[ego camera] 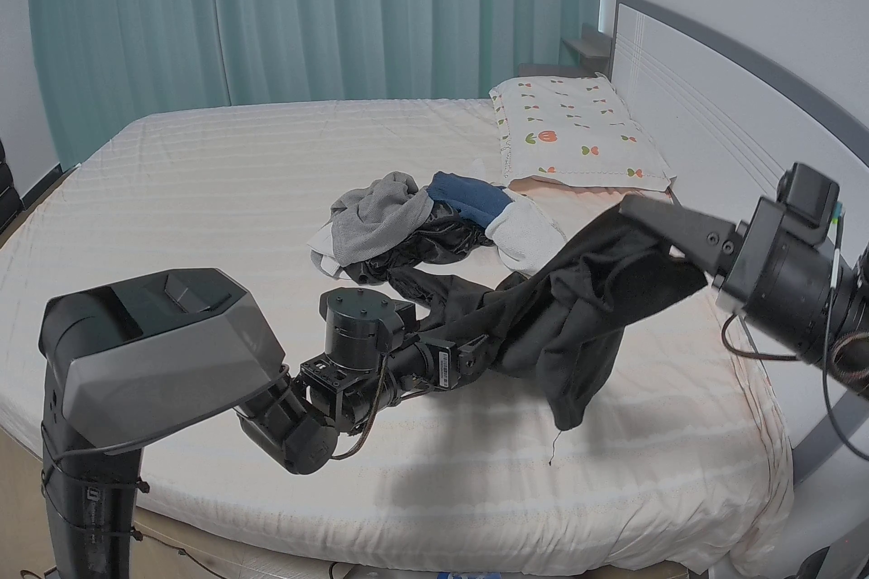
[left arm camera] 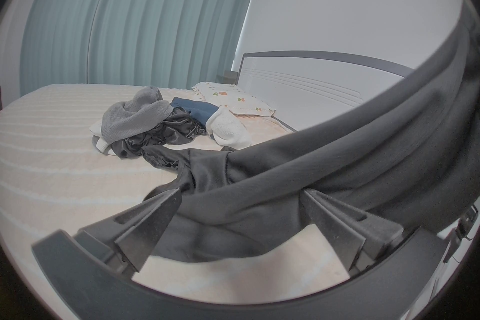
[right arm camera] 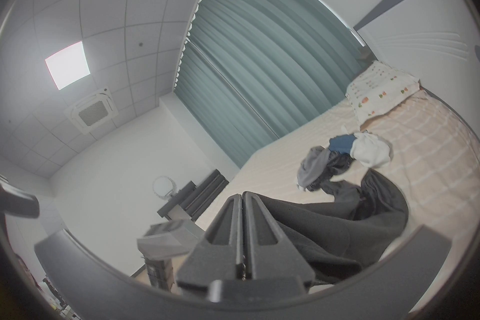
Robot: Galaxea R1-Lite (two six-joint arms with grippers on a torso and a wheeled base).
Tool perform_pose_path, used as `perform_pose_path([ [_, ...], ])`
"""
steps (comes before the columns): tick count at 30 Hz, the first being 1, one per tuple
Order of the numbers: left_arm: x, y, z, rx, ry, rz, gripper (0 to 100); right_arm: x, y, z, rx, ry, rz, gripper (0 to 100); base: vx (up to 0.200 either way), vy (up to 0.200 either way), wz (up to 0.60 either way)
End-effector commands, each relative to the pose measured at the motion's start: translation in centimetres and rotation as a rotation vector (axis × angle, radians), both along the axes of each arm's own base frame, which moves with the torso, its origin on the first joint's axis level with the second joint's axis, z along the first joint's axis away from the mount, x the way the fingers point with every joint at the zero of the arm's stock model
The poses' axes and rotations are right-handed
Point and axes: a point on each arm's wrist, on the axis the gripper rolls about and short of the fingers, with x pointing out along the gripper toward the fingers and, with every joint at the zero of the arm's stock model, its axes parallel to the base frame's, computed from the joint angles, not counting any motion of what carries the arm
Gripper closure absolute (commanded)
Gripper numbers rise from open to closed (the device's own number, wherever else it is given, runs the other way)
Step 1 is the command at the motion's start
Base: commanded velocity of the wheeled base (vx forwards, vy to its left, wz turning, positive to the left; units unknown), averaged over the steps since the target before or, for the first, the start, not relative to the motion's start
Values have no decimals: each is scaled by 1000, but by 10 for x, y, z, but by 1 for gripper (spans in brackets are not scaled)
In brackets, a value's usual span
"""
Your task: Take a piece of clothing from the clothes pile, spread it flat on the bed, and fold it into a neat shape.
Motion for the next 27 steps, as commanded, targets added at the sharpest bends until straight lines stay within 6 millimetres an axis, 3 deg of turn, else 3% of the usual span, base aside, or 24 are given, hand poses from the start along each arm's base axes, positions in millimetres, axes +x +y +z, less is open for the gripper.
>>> perform_pose_path([
  [1,12,-7,-19,2,9,15,0,4,-13,25,56,-75,-5,100,0,0,0],
  [9,12,-12,-39,-16,63,40,0,25,-19,26,46,-70,-35,100,0,0,0],
  [15,7,-15,-43,-58,104,48,0,36,-16,22,36,-55,-38,100,0,0,0],
  [16,6,-16,-44,-62,111,48,100,38,-15,21,36,-54,-40,100,0,0,0],
  [25,-2,-14,-45,-139,176,72,100,40,-15,22,35,-53,-44,100,0,0,0],
  [27,-6,-10,-37,-167,154,67,100,40,-15,20,30,-45,-52,100,0,0,0],
])
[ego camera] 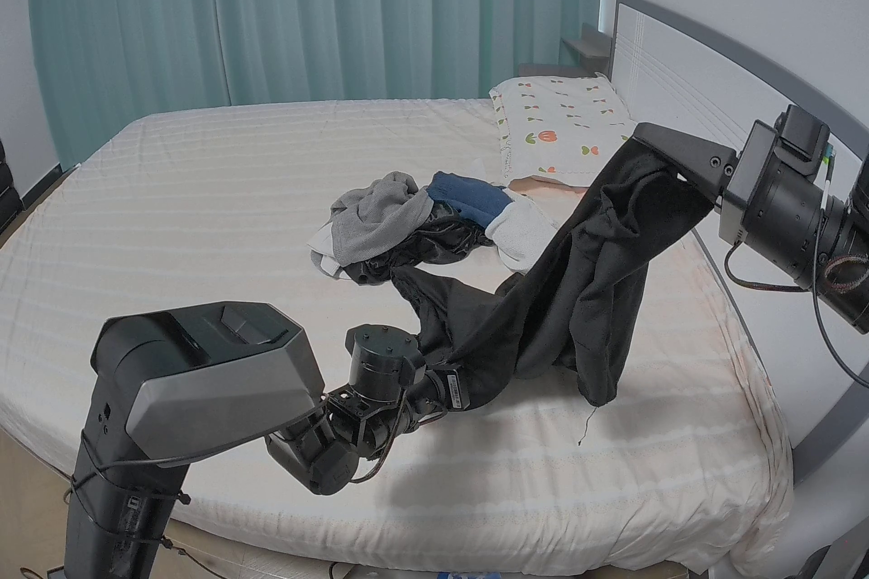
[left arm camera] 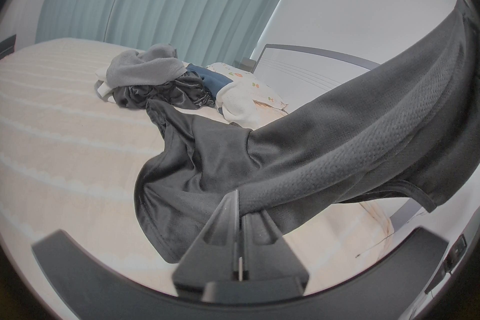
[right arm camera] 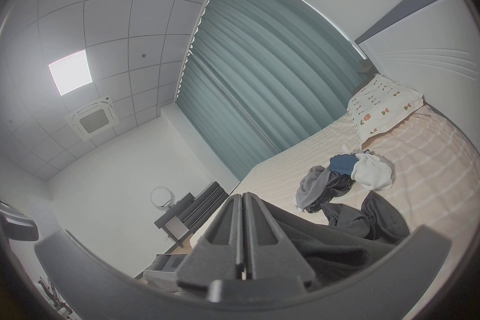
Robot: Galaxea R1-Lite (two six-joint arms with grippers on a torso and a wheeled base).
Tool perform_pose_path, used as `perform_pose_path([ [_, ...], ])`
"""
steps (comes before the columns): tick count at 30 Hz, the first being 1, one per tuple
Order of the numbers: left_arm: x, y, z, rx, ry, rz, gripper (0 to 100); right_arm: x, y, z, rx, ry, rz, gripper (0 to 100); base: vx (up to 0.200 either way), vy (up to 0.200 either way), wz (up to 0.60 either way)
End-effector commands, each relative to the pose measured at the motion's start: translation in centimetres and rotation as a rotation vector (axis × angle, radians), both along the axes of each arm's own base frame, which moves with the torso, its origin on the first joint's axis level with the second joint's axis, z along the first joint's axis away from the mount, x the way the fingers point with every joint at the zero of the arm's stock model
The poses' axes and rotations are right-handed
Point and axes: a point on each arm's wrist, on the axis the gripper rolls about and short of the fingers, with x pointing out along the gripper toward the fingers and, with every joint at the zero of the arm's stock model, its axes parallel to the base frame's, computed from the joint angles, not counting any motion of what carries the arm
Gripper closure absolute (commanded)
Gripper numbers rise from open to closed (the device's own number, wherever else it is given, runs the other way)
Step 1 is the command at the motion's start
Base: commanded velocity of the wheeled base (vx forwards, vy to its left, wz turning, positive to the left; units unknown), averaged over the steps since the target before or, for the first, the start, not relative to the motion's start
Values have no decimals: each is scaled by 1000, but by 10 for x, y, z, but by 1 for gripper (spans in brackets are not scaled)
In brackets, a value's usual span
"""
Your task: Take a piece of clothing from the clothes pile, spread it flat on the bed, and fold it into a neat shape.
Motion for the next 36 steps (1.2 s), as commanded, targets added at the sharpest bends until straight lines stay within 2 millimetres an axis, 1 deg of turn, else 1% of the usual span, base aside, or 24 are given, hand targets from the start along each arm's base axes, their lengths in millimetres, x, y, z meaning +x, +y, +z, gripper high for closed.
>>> perform_pose_path([
  [1,-9,5,14,-35,-23,-5,100,2,-1,-3,-7,14,-13,100,0,0,0],
  [2,-9,5,14,-35,-23,-5,100,2,-1,-3,-7,14,-13,100,0,0,0],
  [3,-14,10,27,-45,-31,-4,100,4,-5,-4,-8,15,-32,100,0,0,0],
  [4,-18,14,33,-46,-32,-6,100,6,-7,-4,-8,15,-43,100,0,0,0],
  [5,-18,14,33,-46,-32,-6,100,6,-7,-4,-8,15,-43,100,0,0,0],
  [6,-27,22,42,-45,-27,-3,100,7,-12,-3,-7,12,-59,100,0,0,0],
  [7,-32,27,49,-46,-32,-1,100,9,-15,-3,-7,12,-74,100,0,0,0],
  [8,-33,27,50,-46,-32,-1,100,9,-16,-3,-7,11,-76,100,0,0,0],
  [9,-38,35,60,-52,-38,9,100,11,-18,-4,-8,14,-89,100,0,0,0],
  [10,-41,42,65,-53,-41,21,100,12,-20,-4,-8,14,-95,100,0,0,0],
  [13,-52,60,76,-38,-39,44,100,13,-21,-6,-12,22,-105,100,0,0,0],
  [14,-52,60,76,-38,-39,44,100,13,-21,-6,-12,22,-105,100,0,0,0],
  [15,-57,73,85,-37,-44,69,100,14,-21,-9,-17,30,-105,100,0,0,0],
  [16,-59,79,89,-41,-51,81,100,14,-21,-9,-19,32,-103,100,0,0,0],
  [18,-59,92,106,-62,-87,115,100,14,-20,-11,-23,39,-102,100,0,0,0],
  [20,-62,96,121,-92,-121,135,100,16,-19,-14,-27,47,-102,100,0,0,0],
  [21,-63,96,122,-96,-125,135,100,17,-19,-15,-28,48,-103,100,0,0,0],
  [22,-68,100,130,-119,-138,149,100,19,-18,-18,-34,60,-106,100,0,0,0],
  [24,-73,103,136,-143,-143,180,100,24,-16,-24,-44,80,-112,100,0,0,0],
  [27,-81,108,153,-246,-146,226,100,31,-11,-37,-68,121,-114,100,0,0,0],
  [30,-87,109,158,-290,-127,229,100,33,-10,-42,-76,139,-117,100,0,0,0],
  [31,-89,110,156,-300,-92,238,100,33,-7,-46,-78,155,-110,100,0,0,0],
  [36,-94,113,151,-286,-65,246,100,33,0,-61,-85,211,-91,100,0,0,0],
])
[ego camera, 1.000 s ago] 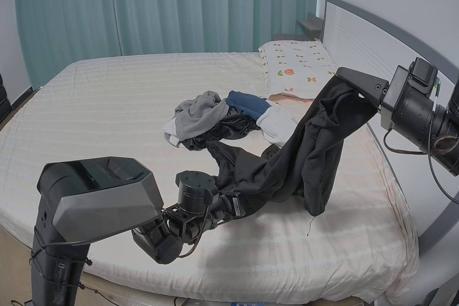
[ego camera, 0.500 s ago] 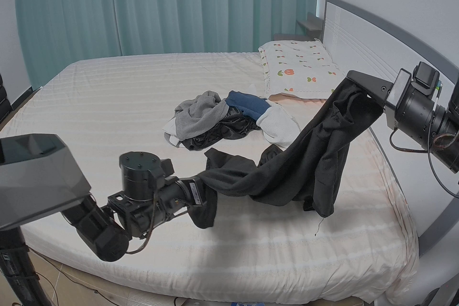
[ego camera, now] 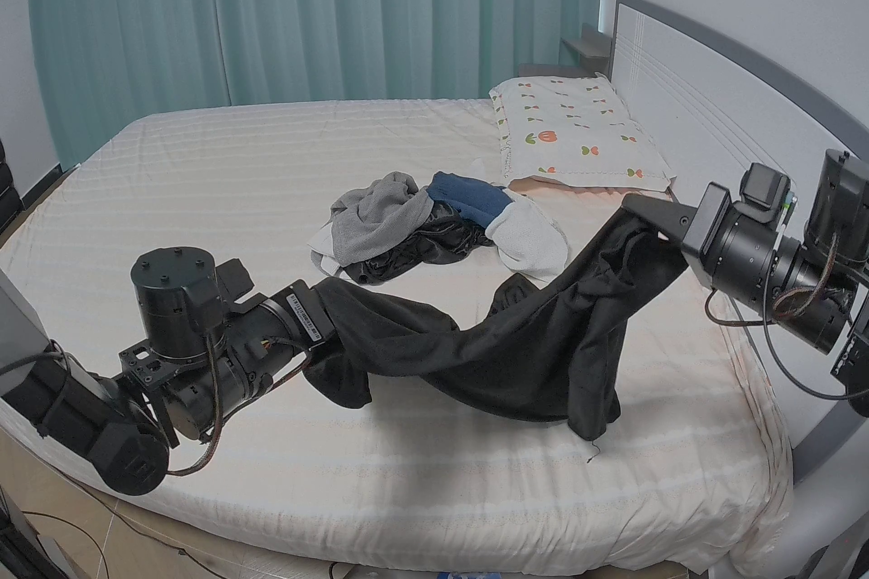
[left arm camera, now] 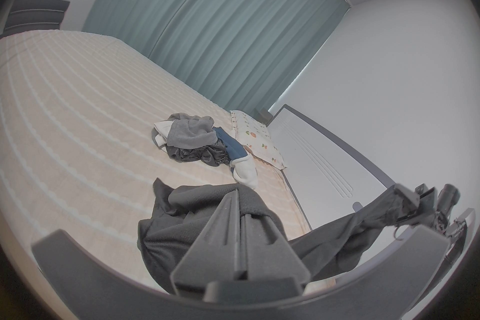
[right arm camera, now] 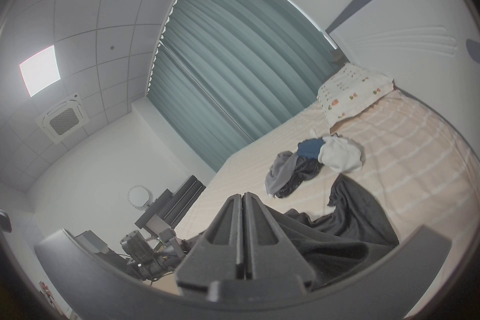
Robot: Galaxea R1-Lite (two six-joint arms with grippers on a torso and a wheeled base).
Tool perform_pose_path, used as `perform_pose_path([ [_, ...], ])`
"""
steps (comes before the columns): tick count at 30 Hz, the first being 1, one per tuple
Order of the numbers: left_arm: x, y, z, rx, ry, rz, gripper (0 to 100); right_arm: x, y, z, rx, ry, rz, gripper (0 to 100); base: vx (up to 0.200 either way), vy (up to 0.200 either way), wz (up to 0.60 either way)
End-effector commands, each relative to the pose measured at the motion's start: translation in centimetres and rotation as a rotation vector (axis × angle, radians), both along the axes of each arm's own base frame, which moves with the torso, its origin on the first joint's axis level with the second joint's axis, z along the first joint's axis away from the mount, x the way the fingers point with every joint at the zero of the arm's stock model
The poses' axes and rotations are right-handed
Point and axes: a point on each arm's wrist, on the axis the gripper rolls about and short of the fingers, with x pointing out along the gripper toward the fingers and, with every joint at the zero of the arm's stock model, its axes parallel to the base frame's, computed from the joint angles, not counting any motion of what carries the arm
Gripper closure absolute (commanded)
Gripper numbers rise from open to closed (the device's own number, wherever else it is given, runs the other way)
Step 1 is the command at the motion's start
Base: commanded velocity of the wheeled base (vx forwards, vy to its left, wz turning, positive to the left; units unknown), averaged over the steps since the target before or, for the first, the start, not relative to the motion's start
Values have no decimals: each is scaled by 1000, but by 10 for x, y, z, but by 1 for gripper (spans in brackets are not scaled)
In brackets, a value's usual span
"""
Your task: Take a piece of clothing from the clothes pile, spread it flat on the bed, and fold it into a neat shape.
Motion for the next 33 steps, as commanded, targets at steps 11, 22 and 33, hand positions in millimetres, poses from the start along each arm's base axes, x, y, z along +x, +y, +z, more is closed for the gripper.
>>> perform_pose_path([
  [11,-14,1,-2,49,2,106,100,18,11,-49,-28,56,-135,100,0,0,0],
  [22,-22,-9,-6,21,26,70,100,8,9,-61,-34,65,-128,100,-18,0,0],
  [33,-28,-3,-12,36,50,75,100,6,16,-60,-31,60,-107,100,-200,0,0],
])
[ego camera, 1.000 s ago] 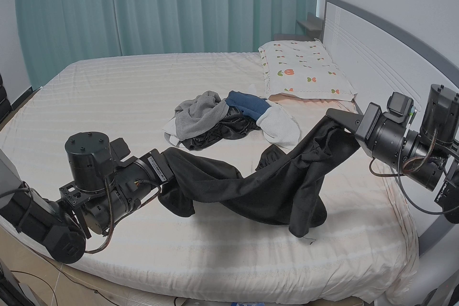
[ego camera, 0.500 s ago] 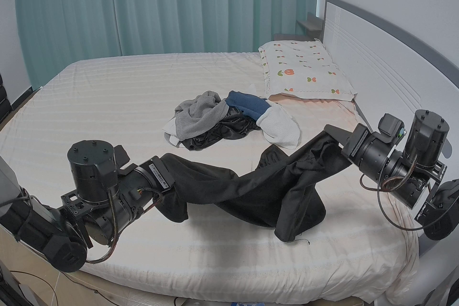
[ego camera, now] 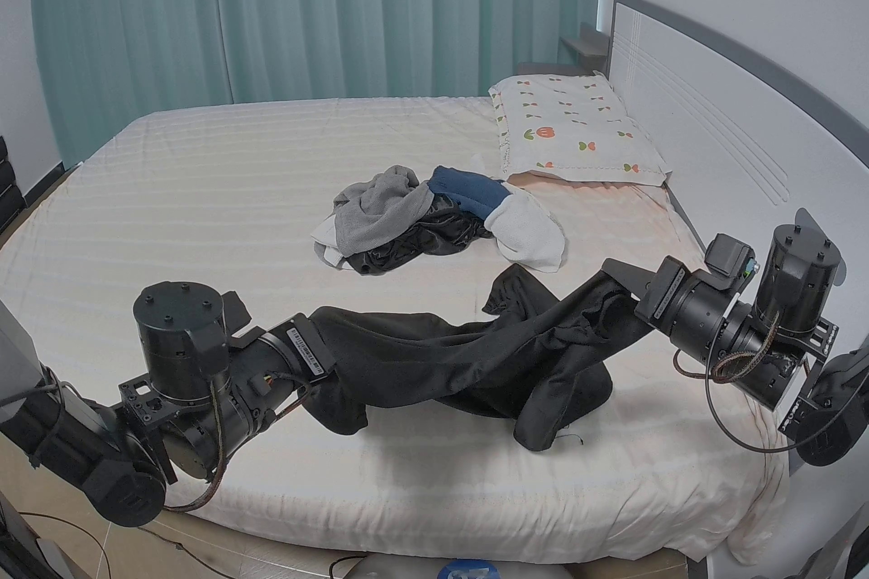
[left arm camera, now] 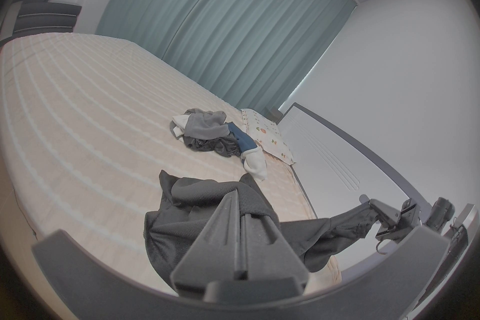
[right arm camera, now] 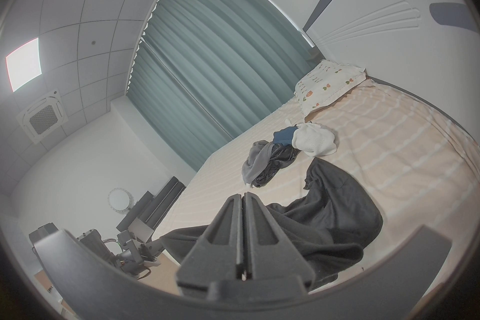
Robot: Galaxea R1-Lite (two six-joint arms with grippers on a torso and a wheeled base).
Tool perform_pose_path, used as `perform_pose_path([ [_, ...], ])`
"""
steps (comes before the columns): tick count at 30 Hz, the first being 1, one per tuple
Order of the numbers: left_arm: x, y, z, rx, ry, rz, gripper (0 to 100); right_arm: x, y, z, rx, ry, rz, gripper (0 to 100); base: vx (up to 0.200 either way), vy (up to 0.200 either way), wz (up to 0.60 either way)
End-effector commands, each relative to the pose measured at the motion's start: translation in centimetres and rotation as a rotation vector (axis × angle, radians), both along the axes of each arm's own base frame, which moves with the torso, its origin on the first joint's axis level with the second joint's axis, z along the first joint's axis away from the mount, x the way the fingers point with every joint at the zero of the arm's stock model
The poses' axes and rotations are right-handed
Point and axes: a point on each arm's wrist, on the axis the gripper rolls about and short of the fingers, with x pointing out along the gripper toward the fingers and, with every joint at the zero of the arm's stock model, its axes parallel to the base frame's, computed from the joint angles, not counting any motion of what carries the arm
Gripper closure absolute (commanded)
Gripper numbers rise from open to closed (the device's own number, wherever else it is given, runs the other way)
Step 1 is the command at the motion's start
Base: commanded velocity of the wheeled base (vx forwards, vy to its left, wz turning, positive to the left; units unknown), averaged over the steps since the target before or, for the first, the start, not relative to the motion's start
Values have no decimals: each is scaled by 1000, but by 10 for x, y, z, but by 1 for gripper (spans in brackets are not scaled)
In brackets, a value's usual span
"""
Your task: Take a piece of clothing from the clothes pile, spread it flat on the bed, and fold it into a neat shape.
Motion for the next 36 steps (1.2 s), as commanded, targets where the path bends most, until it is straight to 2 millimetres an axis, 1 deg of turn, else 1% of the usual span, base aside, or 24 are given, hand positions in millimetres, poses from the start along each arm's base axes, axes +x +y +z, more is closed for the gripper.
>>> perform_pose_path([
  [1,-1,4,-1,2,3,10,100,0,2,2,4,-6,4,100,0,0,0],
  [7,0,3,1,-2,-3,10,100,0,2,2,4,-9,4,100,0,0,0],
  [12,6,11,1,-2,-5,51,100,1,2,2,-1,-12,6,100,0,0,0],
  [30,5,11,3,4,-13,52,100,5,11,3,-37,-37,19,100,0,200,0],
  [32,6,11,4,2,-17,54,100,12,16,2,-75,-57,-15,100,0,200,0],
  [36,8,14,5,-1,-22,64,100,20,29,0,-152,-97,-77,100,0,200,0],
])
